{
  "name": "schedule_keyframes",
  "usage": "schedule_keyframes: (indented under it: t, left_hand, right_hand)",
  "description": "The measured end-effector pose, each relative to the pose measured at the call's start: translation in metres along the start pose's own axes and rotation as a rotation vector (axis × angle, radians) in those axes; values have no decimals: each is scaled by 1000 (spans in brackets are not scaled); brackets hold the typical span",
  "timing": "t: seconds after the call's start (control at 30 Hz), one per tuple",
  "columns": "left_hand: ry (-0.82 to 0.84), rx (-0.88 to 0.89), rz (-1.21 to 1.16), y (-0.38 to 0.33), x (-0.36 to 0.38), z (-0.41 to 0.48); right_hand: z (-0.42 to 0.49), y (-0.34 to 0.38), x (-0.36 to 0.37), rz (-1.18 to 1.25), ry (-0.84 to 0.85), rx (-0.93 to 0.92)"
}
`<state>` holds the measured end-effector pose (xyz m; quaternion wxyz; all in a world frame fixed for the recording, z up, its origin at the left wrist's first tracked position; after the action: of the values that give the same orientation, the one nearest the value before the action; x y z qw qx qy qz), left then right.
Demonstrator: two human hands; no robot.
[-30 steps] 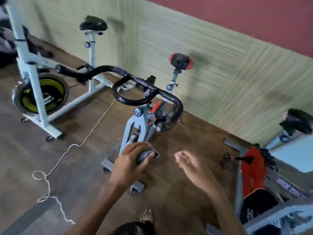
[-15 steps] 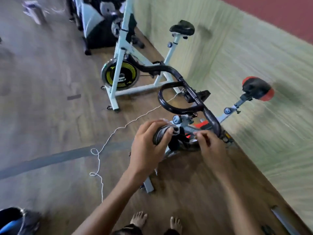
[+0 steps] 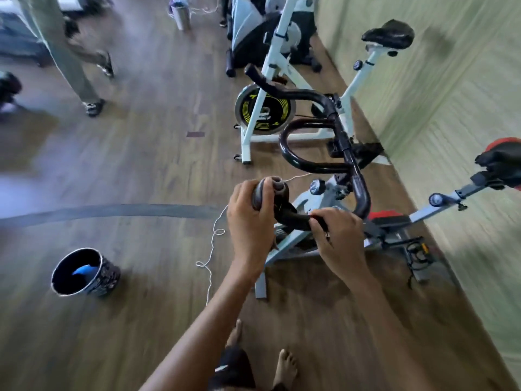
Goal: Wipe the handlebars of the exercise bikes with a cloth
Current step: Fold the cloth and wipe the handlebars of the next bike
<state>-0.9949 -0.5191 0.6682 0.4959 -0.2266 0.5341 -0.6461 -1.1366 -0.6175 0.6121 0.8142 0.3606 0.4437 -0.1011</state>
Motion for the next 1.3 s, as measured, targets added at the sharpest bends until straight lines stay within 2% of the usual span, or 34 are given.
schedule_keyframes:
  t: [0.07, 0.13, 0.17, 0.2, 0.27, 0.3, 0.33, 0.43, 0.47, 0.57, 0.6, 0.67, 0.77, 0.83, 0.93, 1.07, 1.13, 1.2, 1.3]
  left_hand:
    - [-40, 250, 134, 5, 1, -7]
    - [1, 534, 250, 17, -5, 0]
    - [26, 555, 248, 20, -6, 4]
    - [28, 457, 211, 18, -5, 6]
    - [-47, 142, 63, 4, 3, -2]
    - [-83, 92, 43, 0, 8, -8]
    - [-109, 137, 98, 2, 10, -11]
    - [-28, 465, 285, 13, -4, -2]
    - [-14, 455, 247, 12, -6, 3]
    - [-162, 29, -61, -5, 5, -2]
    - [-191, -11, -93, -9, 9, -7]
    - [-124, 185, 99, 0, 4, -8]
    - [49, 780, 411, 29, -15, 15]
    - [85, 939, 446, 32, -17, 24]
    - [44, 861, 382, 25, -12, 17]
    - [-121, 563, 173, 9, -12, 7]
    - [-137, 642, 195, 3, -11, -3]
    - [-114, 802, 404, 3, -7, -13]
    - [-71, 921, 758, 14, -1, -18]
  right_hand:
    - [-2, -1, 2, -2, -17, -9]
    - [-4, -1, 4, -17, -18, -24]
    - [-4, -1, 5, -22, -23, -32]
    - [-5, -2, 6, -22, -28, -39]
    - [-6, -3, 8, -21, -39, -39]
    - [-7, -3, 9, -21, -43, -31]
    - [-7, -3, 9, -24, -43, -21]
    - [-7, -2, 11, -37, -18, -7]
    - [-7, -2, 11, -39, -16, -12]
    - [-9, -4, 12, -35, -31, -30]
    - [-10, -4, 12, -41, -32, -31]
    - [-10, -2, 12, -65, -36, -28]
    - [-11, 0, 12, -94, -57, -40]
    - [-10, 0, 11, -101, -51, -39]
    - [-11, -3, 11, -118, -27, -51]
    - [-10, -9, 7, -133, 14, -125]
    - [-11, -13, 5, -142, 51, -155]
    - [-10, -16, 3, -146, 82, -171]
    - [-10, -18, 3, -157, 110, -175]
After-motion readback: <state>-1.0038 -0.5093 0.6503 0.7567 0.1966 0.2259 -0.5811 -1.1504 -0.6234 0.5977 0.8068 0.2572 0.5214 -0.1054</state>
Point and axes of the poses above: each hand's wrist, its own z-axis towards the middle knuckle, its own x-axis out of the palm, y = z × x, the point moved 1 cm from there along z, towards the middle knuckle, and after that the axes turned 3 degrees about y, right-handed, at the moved point
